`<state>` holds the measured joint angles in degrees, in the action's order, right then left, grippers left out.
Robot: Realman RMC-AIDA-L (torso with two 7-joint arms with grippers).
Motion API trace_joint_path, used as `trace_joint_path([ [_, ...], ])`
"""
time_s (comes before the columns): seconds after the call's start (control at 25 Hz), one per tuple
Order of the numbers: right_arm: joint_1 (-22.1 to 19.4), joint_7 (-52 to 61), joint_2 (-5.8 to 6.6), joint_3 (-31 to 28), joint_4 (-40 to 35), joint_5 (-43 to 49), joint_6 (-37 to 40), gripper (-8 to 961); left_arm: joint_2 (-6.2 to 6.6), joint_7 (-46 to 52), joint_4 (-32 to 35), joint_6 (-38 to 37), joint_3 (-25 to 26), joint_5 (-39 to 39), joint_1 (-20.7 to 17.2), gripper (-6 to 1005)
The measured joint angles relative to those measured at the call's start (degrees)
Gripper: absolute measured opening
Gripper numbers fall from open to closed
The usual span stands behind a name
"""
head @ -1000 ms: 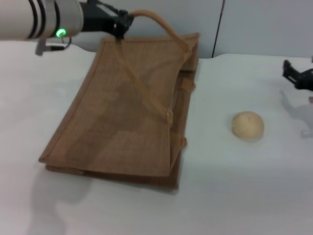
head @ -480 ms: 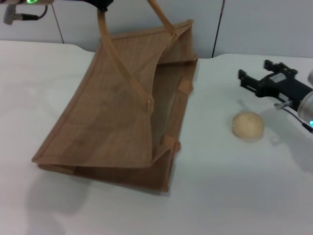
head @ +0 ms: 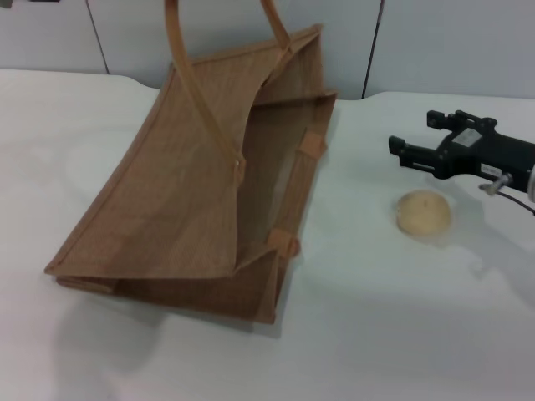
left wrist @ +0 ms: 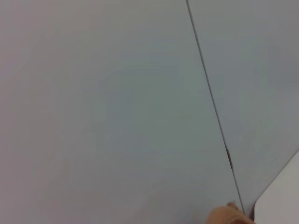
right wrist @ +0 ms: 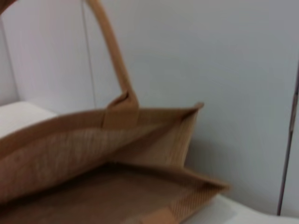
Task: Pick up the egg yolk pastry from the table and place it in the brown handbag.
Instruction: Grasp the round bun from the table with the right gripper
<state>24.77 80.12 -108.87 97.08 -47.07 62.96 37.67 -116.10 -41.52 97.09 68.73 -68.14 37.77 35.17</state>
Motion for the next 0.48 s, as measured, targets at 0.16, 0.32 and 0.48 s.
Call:
trace_joint_path([
  [0.16, -3.7, 13.8, 0.19, -2.8, -8.6, 17.0, 1.1, 832, 0.00, 0.0, 0.9, 0.4, 0.1, 0.0, 0.1, 116],
  [0.32, -4.4, 21.3, -2.08, -7.6, -10.4, 30.6, 4.1, 834, 0.01, 0.1, 2.0, 1.3, 0.2, 0.0, 0.7, 116],
  [0.48, -4.2, 24.0, -4.83, -14.5, -10.7, 39.5, 9.7, 836, 0.02, 0.1, 2.0, 1.8, 0.2, -0.3, 1.1, 116],
])
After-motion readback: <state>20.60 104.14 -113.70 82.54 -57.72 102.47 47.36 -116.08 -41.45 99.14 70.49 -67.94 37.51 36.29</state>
